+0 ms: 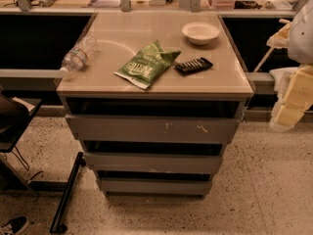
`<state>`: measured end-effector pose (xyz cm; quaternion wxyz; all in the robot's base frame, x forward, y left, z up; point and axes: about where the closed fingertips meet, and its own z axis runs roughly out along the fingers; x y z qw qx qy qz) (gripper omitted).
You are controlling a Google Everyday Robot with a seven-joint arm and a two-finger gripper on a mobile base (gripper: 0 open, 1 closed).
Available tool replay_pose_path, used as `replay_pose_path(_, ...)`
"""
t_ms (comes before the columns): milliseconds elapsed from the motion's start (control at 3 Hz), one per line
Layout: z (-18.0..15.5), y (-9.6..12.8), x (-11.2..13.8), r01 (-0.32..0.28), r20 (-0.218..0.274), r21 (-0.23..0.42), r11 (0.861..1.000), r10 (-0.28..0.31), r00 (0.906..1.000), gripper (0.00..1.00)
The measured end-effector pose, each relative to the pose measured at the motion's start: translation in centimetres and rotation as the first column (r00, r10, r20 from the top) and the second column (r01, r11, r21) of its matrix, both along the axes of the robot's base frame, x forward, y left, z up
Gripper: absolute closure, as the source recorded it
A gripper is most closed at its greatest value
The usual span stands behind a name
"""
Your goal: Open top drawer
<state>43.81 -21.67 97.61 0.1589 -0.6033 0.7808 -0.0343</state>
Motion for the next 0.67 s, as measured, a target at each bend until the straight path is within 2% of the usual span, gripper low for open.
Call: replay_pose_path(667, -1.1, 0.2, -0.3, -0.009, 0.007, 0.024, 1.0, 0.009, 0.9999, 0.0)
